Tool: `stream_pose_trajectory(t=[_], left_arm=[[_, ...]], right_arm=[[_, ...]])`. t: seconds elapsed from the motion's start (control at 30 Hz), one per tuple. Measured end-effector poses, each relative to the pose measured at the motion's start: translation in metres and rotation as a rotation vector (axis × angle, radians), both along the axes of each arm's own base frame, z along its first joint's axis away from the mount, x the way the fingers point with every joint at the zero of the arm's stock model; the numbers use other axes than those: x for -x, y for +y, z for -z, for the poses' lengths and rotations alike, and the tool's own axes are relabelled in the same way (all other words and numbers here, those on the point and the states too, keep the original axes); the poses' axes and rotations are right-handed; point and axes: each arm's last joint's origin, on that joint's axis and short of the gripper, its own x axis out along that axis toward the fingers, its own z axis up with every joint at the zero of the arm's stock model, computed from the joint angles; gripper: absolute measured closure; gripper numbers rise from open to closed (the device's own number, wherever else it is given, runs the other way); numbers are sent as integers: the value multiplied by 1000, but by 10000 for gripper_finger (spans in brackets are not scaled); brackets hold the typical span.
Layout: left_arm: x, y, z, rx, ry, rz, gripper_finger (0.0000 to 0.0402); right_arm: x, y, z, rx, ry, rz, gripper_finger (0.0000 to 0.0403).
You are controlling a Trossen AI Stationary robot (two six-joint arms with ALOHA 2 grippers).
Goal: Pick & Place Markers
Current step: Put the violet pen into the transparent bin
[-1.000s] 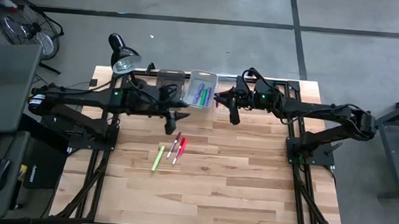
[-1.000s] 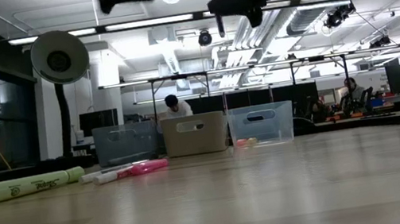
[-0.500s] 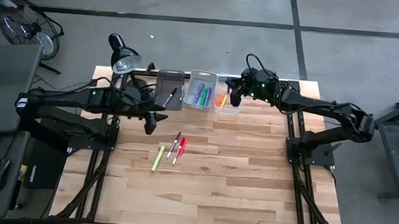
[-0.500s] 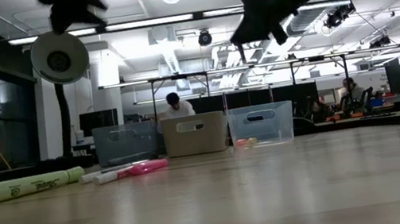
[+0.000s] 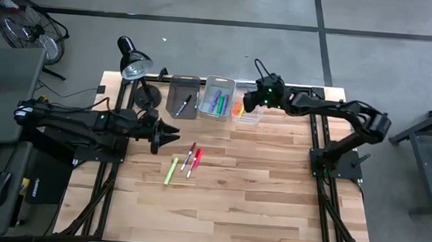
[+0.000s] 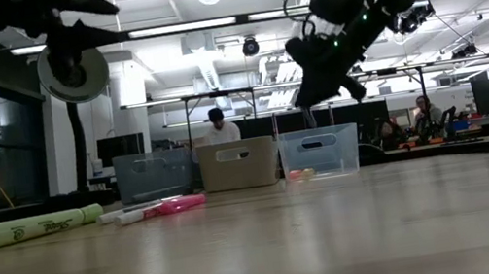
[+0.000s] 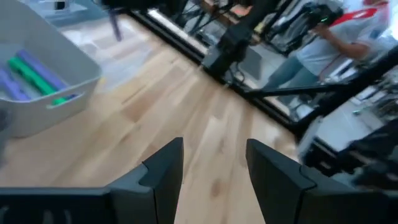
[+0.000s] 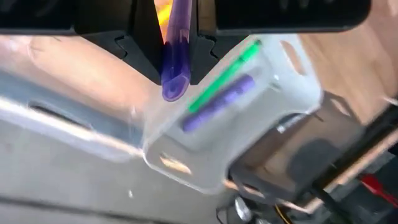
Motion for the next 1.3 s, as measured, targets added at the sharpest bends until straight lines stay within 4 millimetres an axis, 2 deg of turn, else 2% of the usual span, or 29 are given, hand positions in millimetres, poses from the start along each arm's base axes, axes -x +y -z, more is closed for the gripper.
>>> stream_pose_trajectory(t=[0.17, 0.4, 0.5, 0.73, 1.3], left_arm=[[7, -8, 4, -10, 2, 10, 229], [20, -12, 2, -17, -34, 10, 229], [26, -11, 7, -20, -21, 13, 229], [37, -9, 4, -43, -38, 29, 229], [39, -10, 3, -84, -49, 61, 229]], right_arm=[[0, -10, 18, -126, -11, 101, 354], [1, -14, 30, -223, -14, 194, 352], [0, -11, 32, -267, -22, 223, 353], [-5, -2, 32, -303, -55, 273, 351], [-3, 6, 39, -414, -25, 353, 343]])
